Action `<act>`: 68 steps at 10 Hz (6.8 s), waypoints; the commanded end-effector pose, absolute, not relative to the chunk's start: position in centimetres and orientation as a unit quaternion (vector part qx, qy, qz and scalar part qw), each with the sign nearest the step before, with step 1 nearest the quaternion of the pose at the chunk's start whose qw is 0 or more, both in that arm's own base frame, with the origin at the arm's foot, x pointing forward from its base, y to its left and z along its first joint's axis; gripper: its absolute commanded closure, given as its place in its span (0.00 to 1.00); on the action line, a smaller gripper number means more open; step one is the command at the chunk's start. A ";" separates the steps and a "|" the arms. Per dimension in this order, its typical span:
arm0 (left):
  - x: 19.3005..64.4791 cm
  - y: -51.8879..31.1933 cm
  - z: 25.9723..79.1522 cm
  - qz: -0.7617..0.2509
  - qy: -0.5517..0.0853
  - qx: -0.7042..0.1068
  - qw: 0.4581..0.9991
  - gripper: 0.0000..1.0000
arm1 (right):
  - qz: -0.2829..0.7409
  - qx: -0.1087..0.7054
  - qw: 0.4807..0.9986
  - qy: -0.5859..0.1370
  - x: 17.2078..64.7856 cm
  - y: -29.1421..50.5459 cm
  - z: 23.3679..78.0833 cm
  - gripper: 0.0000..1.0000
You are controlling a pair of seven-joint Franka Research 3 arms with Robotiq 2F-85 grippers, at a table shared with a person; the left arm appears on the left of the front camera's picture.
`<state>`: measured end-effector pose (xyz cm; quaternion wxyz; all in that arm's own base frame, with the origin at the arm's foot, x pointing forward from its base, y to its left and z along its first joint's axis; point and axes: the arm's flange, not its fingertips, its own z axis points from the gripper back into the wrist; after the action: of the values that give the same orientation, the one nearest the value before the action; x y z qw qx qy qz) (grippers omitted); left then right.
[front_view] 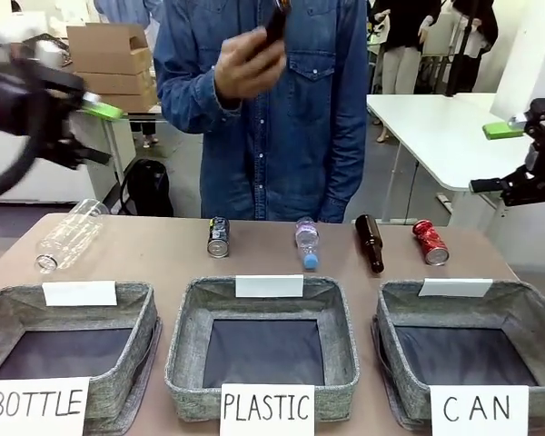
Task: Sort the can waste into the basket.
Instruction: Pick up the can waste from the table and place it in the right Fabric basket.
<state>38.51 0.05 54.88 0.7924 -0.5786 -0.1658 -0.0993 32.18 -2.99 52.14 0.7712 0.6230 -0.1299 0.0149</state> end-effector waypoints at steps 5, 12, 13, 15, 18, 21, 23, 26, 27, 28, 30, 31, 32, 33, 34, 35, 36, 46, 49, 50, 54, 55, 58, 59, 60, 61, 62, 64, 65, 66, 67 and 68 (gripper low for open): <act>32.5 8.6 49.4 0.052 -0.179 -0.653 0.734 0.00 | 0.025 0.631 0.762 -0.142 32.6 -2.9 52.4 0.00; 25.7 24.3 56.4 0.070 -0.258 -0.668 0.694 0.00 | 0.025 0.631 0.762 -0.142 32.6 -2.9 52.4 0.00; 23.5 25.9 55.3 0.076 -0.244 -0.662 0.705 0.00 | 0.025 0.631 0.762 -0.142 32.6 -2.9 52.4 0.00; 22.4 25.8 53.5 0.097 -0.240 -0.640 0.723 0.00 | 0.025 0.631 0.762 -0.142 32.6 -2.9 52.4 0.00; 23.0 24.6 54.2 0.084 -0.247 -0.636 0.726 0.00 | 0.025 0.631 0.762 -0.142 32.6 -2.9 52.4 0.00; 27.0 15.9 55.8 0.047 -0.220 -0.601 0.767 0.00 | 0.025 0.631 0.762 -0.142 32.6 -2.9 52.4 0.00; 32.3 3.9 55.6 -0.003 -0.228 -0.481 0.847 0.00 | 0.025 0.631 0.762 -0.142 32.6 -2.9 52.4 0.00; 38.1 -8.0 53.2 -0.047 -0.217 -0.361 0.906 0.00 | 0.025 0.631 0.762 -0.142 32.6 -2.9 52.4 0.00; 39.1 -11.6 51.5 -0.064 -0.210 -0.326 0.919 0.00 | 0.025 0.631 0.762 -0.142 32.6 -2.9 52.4 0.00; 39.9 -14.8 49.6 -0.075 -0.212 -0.290 0.930 0.00 | 0.025 0.631 0.762 -0.142 32.6 -2.9 52.4 0.00; 40.2 -14.4 49.2 -0.068 -0.172 -0.313 0.932 0.00 | 0.025 0.631 0.762 -0.142 32.6 -2.9 52.4 0.00; 38.8 -16.8 48.6 -0.097 -0.230 -0.290 0.924 0.00 | 0.025 0.631 0.762 -0.142 32.6 -2.9 52.4 0.00; 38.8 -16.8 48.6 -0.097 -0.230 -0.290 0.924 0.00 | 0.025 0.631 0.762 -0.142 32.6 -2.9 52.4 0.00; 40.2 -16.6 47.0 -0.094 -0.210 -0.285 0.931 0.00 | 0.025 0.631 0.762 -0.142 32.6 -2.9 52.4 0.00; 39.7 -17.1 46.1 -0.057 -0.210 -0.240 0.946 0.00 | 0.025 0.631 0.762 -0.142 32.6 -2.9 52.4 0.00; 41.3 -18.9 45.7 -0.018 -0.216 -0.218 0.951 0.00 | 0.025 0.631 0.762 -0.142 32.6 -2.9 52.4 0.00; 43.8 -20.6 46.0 -0.021 -0.189 -0.195 0.962 0.00 | 0.025 0.631 0.762 -0.142 32.6 -2.9 52.4 0.00; 63.4 -29.2 37.3 0.110 -0.010 -0.084 0.990 0.00 | 0.025 0.631 0.762 -0.142 32.6 -2.9 52.4 0.00; 59.8 -22.2 40.1 0.096 -0.023 -0.131 0.986 0.00 | 0.025 0.631 0.762 -0.142 32.6 -2.9 52.4 0.00; 58.6 -20.6 40.0 0.083 -0.020 -0.126 0.988 0.00 | 0.025 0.631 0.762 -0.142 32.6 -2.9 52.4 0.00; 58.9 -20.1 39.1 0.063 -0.012 -0.134 0.989 0.00 | 0.025 0.631 0.762 -0.142 32.6 -2.9 52.4 0.00; 59.6 -20.2 38.8 0.057 0.000 -0.140 0.988 0.00 | 0.025 0.631 0.762 -0.142 32.6 -2.9 52.4 0.00; 57.1 -13.8 42.0 0.002 0.022 -0.196 0.980 0.00 | 0.025 0.631 0.762 -0.142 32.6 -2.9 52.4 0.00; 54.7 -10.9 43.1 -0.029 0.016 -0.218 0.975 0.00 | 0.025 0.631 0.762 -0.142 32.6 -2.9 52.4 0.00; 52.6 -8.6 43.6 -0.040 0.003 -0.232 0.972 0.00 | 0.025 0.631 0.762 -0.142 32.6 -2.9 52.4 0.00; 50.6 -6.6 43.8 -0.072 -0.010 -0.267 0.961 0.00 | 0.025 0.631 0.762 -0.142 32.6 -2.9 52.4 0.00; 49.4 -5.4 43.6 -0.081 -0.024 -0.294 0.952 0.00 | 0.025 0.631 0.762 -0.142 32.6 -2.9 52.4 0.00; 48.9 -4.9 42.8 -0.095 -0.027 -0.328 0.940 0.00 | 0.025 0.631 0.762 -0.142 32.6 -2.9 52.4 0.00; 49.3 -6.0 42.8 -0.091 -0.023 -0.327 0.940 0.00 | 0.025 0.631 0.762 -0.142 32.6 -2.9 52.4 0.00; 50.0 -7.5 42.9 -0.087 -0.024 -0.316 0.944 0.00 | 0.025 0.631 0.762 -0.142 32.6 -2.9 52.4 0.00; 50.7 -9.2 43.2 -0.096 -0.019 -0.301 0.949 0.00 | 0.025 0.631 0.762 -0.142 32.6 -2.9 52.4 0.00; 51.6 -10.7 43.4 -0.106 -0.009 -0.289 0.951 0.00 | 0.025 0.631 0.762 -0.142 32.6 -2.9 52.4 0.00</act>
<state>50.11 -9.80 42.79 0.9452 -0.3087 -0.0152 -0.1056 32.34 -3.13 52.29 0.7719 0.6222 -0.1298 0.0163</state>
